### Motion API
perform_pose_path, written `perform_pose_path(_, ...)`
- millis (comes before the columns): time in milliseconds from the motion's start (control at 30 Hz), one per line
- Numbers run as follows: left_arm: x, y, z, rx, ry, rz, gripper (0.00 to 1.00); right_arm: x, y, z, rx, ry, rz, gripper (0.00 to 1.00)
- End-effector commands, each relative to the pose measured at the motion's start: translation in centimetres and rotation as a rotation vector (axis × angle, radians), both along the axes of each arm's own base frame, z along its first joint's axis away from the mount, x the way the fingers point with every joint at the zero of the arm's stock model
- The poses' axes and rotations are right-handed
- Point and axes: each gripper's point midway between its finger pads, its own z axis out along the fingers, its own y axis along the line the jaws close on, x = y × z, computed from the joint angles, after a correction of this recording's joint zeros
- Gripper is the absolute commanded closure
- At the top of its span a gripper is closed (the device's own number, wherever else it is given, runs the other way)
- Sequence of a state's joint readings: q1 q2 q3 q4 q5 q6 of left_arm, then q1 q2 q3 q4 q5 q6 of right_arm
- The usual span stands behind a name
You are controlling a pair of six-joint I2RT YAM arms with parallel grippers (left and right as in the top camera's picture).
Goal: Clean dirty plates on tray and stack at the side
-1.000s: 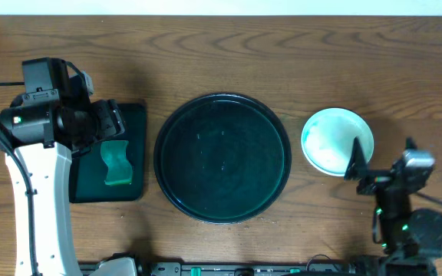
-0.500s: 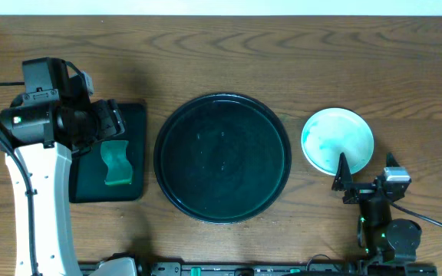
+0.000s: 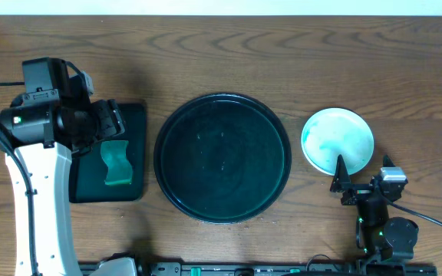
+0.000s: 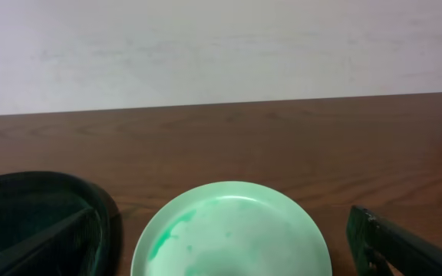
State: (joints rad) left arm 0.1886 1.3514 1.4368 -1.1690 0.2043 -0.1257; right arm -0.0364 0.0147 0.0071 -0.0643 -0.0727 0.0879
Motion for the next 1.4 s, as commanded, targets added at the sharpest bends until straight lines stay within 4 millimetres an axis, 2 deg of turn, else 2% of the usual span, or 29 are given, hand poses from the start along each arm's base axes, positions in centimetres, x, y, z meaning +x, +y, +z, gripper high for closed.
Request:
perform_pose_path(0, 0.1, -0.1, 0.5, 0.003, -0.017, -0.011, 0.25, 0.0, -0.1, 0.0, 0.012, -0.003, -0.003, 0.01)
perform_pose_path(667, 0.3, 0.0, 0.7, 0.009, -0.033, -0.010, 0.25, 0.0, -0.1, 0.0, 0.012, -0.003, -0.003, 0.01)
perform_pose_path(800, 2.2, -0.3, 1.0, 0.047, -0.180, -0.037, 0.25, 0.0, -0.1, 0.0, 0.012, -0.003, -0.003, 0.01)
perform_pose_path(833, 3.1, -0.7, 1.2, 0.074, -0.274, -0.074, 0.25, 0.0, -0.1, 0.0, 0.012, -0.003, -0.003, 0.01)
perform_pose_path(933, 3.8, -1.7, 1.5, 0.122, -0.440, -0.133, 0.25, 0.0, -0.1, 0.0, 0.012, -0.003, -0.003, 0.01)
perform_pose_path(1000, 3.6, -2.4, 1.6, 0.155, -0.534, -0.177, 0.25, 0.0, -0.1, 0.0, 0.012, -0.003, -0.003, 0.01)
perform_pose_path(1167, 1.5, -3.8, 1.1, 0.244, -0.748, -0.270, 0.25, 0.0, -0.1, 0.0, 0.012, -0.003, -0.003, 0.01)
perform_pose_path(1300, -0.6, -4.2, -0.4, 0.268, -0.880, -0.267, 0.25, 0.0, -0.1, 0.0, 0.012, -0.003, -0.003, 0.01)
perform_pose_path(1367, -1.7, -3.9, -1.9, 0.292, -0.925, -0.246, 0.24, 0.0, -0.1, 0.0, 0.012, -0.003, -0.003, 0.01)
